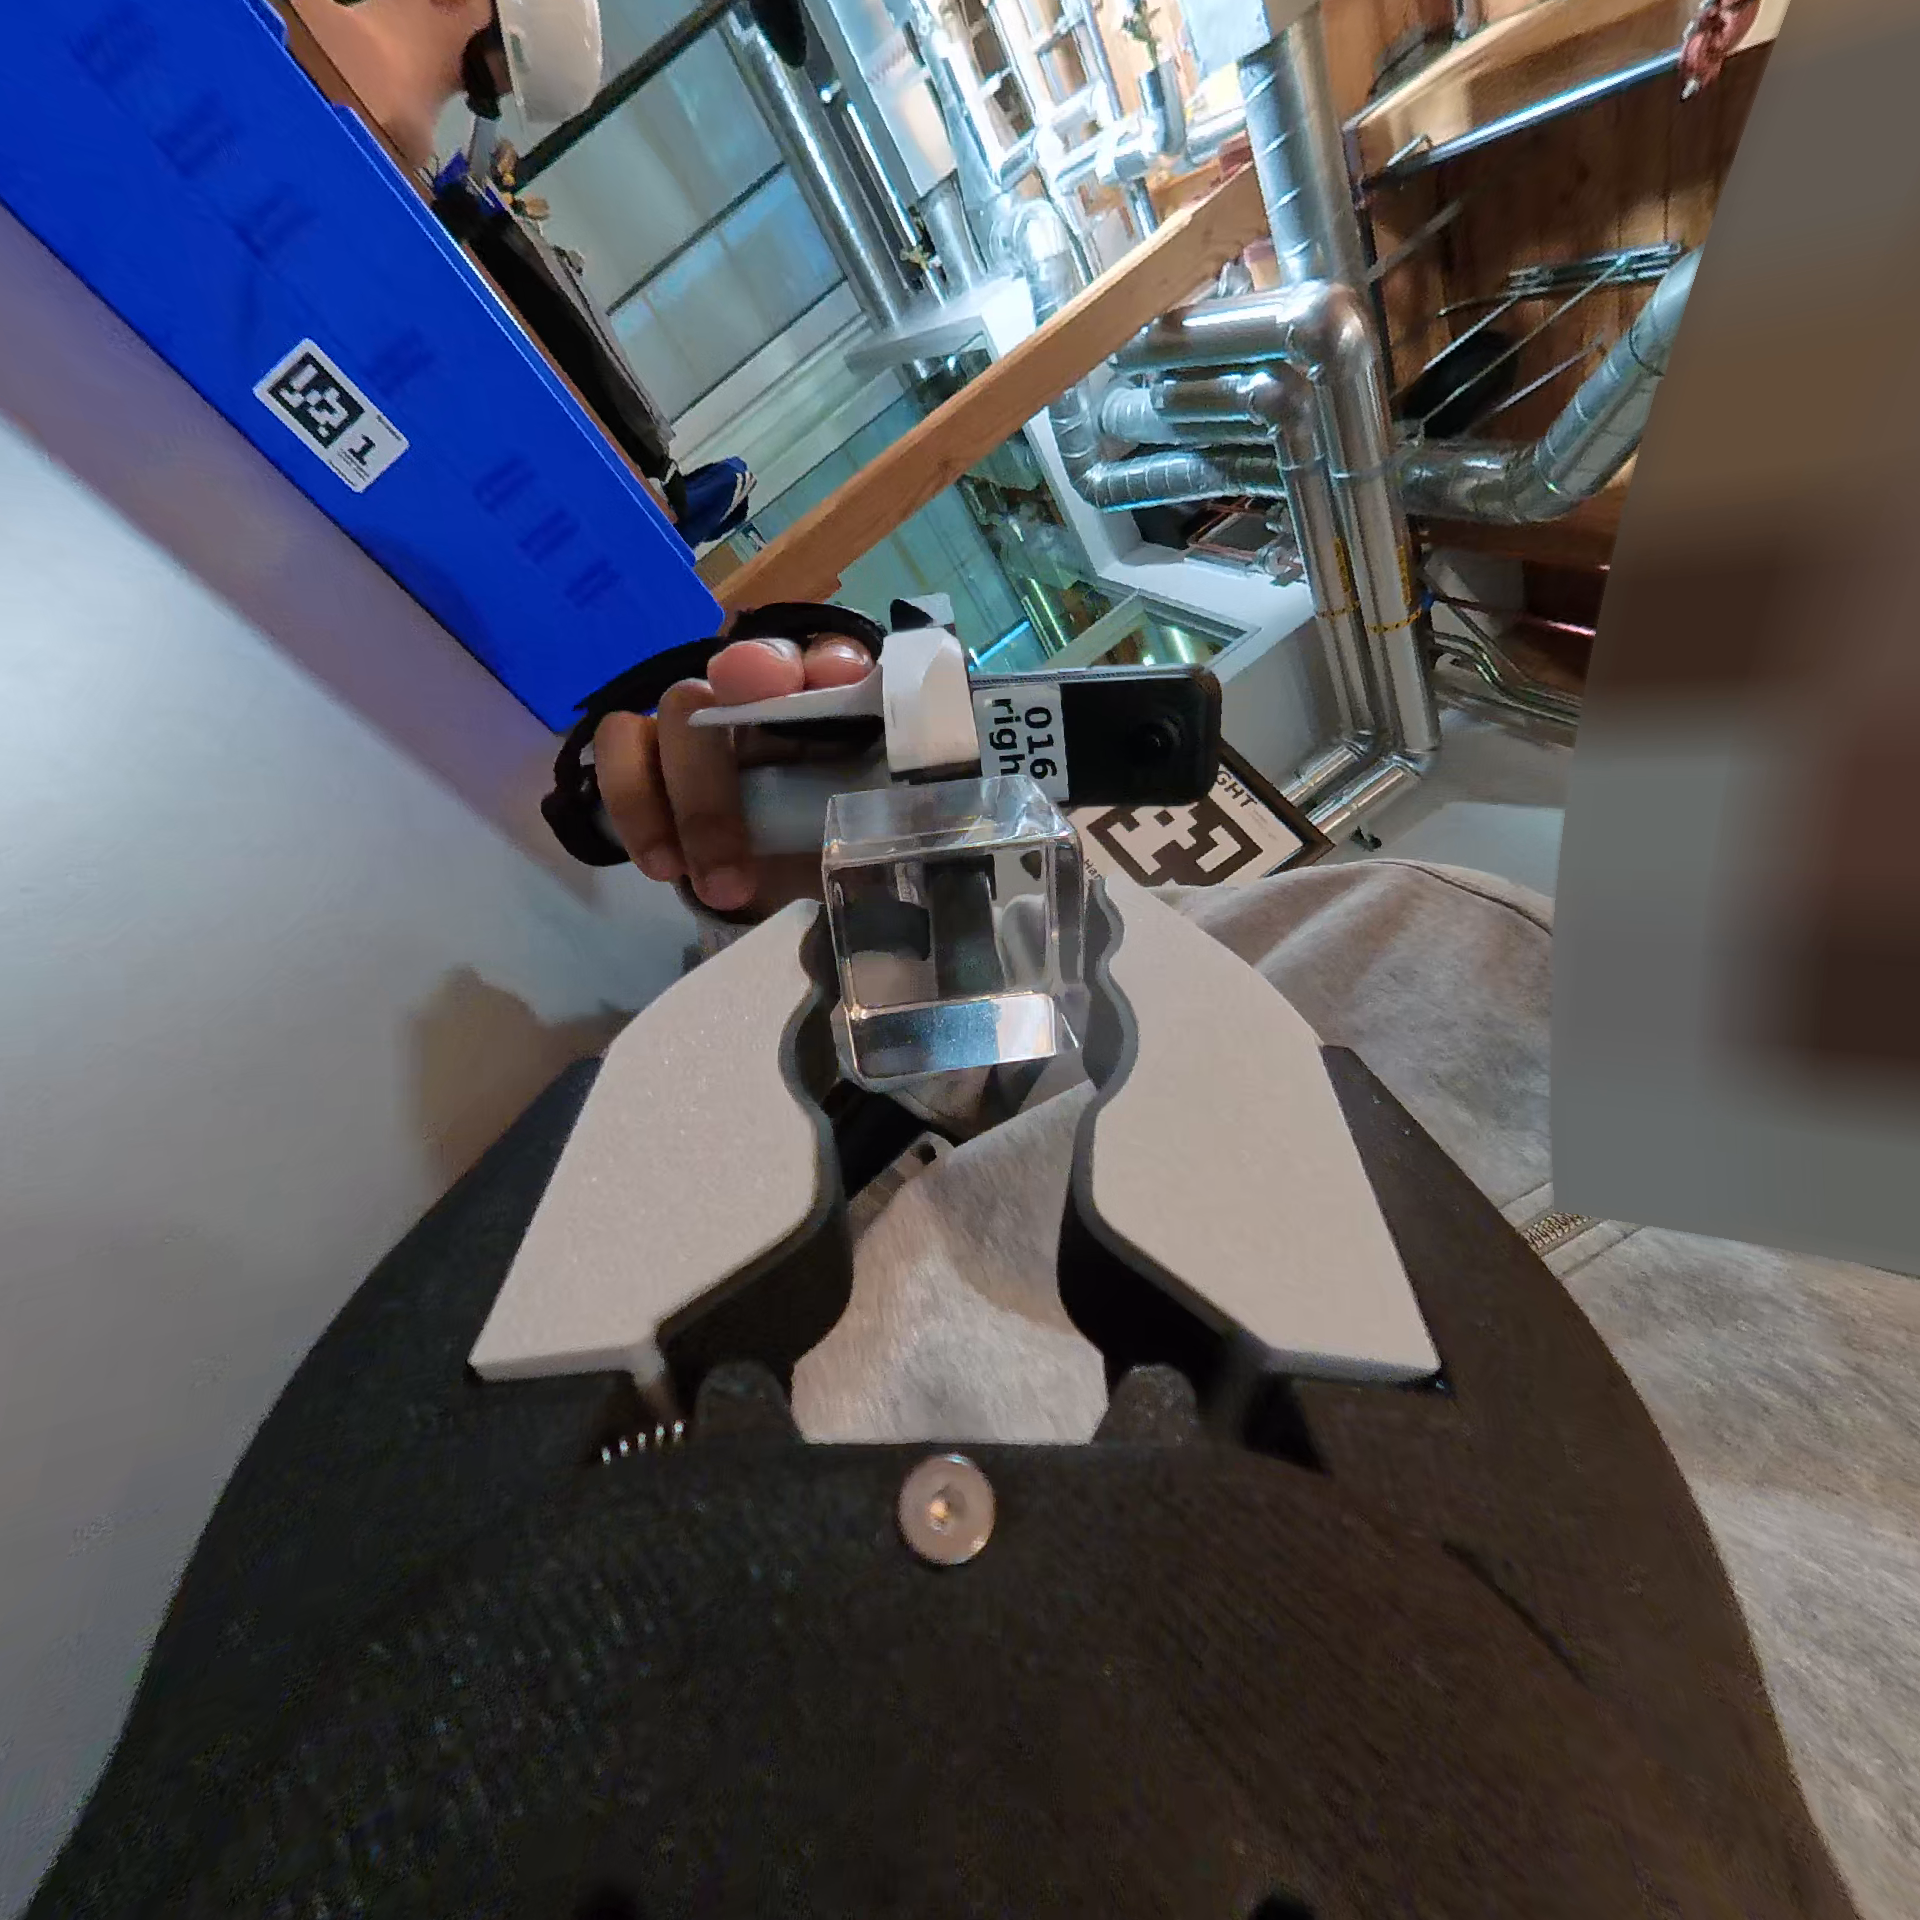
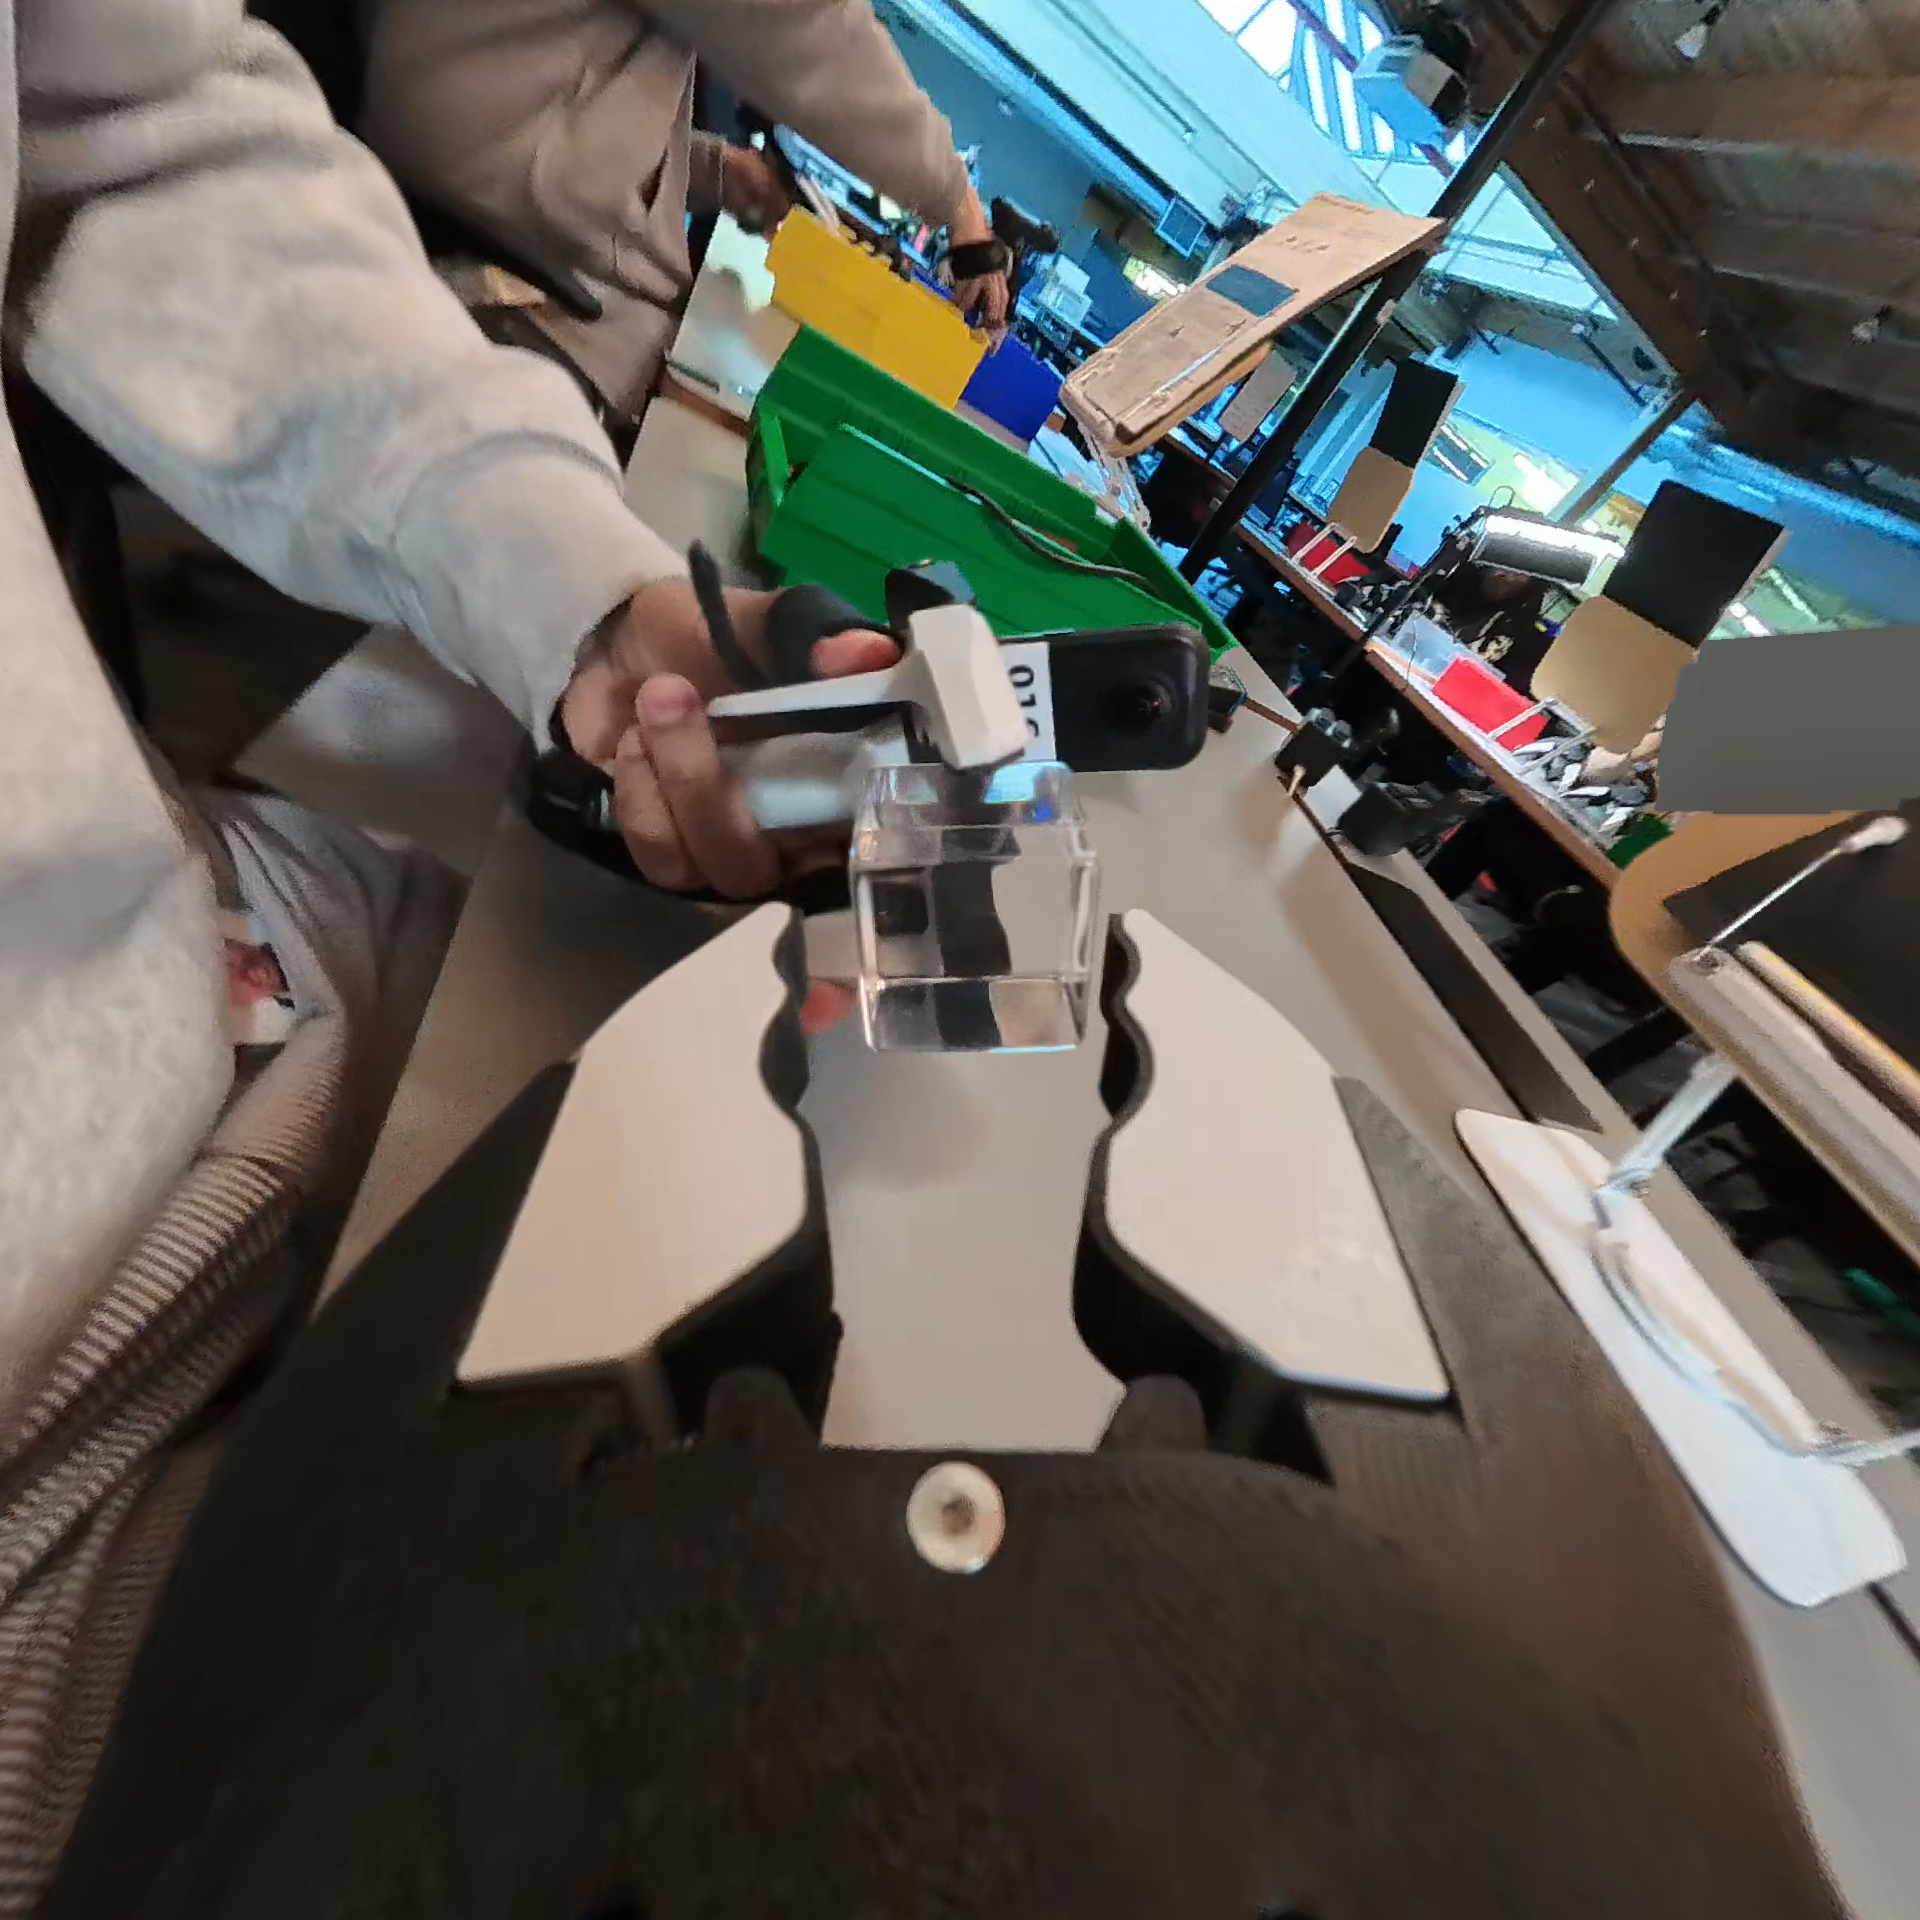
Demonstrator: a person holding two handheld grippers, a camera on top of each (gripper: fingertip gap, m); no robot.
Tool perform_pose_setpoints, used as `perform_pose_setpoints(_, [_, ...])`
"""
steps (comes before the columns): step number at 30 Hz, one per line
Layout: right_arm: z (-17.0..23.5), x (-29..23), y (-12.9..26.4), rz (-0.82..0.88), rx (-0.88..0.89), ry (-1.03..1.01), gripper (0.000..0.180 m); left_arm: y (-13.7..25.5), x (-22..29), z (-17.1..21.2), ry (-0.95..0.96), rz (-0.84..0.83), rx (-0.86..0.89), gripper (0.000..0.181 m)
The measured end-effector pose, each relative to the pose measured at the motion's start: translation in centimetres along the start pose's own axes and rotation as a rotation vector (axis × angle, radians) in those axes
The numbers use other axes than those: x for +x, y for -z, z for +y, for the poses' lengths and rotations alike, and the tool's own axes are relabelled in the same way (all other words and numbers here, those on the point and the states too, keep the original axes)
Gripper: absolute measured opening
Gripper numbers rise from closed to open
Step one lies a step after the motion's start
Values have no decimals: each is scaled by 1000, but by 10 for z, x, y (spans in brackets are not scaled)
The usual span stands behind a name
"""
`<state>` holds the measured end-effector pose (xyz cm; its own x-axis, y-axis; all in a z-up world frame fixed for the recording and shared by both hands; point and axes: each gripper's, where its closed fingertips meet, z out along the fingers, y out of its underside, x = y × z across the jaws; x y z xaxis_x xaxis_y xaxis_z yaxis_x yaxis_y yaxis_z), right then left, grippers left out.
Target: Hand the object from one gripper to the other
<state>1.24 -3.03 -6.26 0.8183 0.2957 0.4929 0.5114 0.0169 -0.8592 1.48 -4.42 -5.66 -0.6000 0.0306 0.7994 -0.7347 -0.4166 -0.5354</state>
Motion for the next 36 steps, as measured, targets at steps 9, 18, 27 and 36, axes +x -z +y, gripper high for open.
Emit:
perform_pose_setpoints(9, [-3, -4, -1, 0, 4, 77, 51, -6, 1, 11, 32, 23, -59, 47])
perform_pose_setpoints(18, [-5, -10, -2, -26, 10, 65, 52, -9, 3, 16, 62, 48, -76, 47])
perform_pose_setpoints(27, [-6, -12, -2, -36, 22, 50, 47, -10, 4, 15, 82, 68, -64, 47])
perform_pose_setpoints(36, [-7, -8, -2, -31, 7, -34, 46, -10, 6, 7, 33, 64, 4, 50])
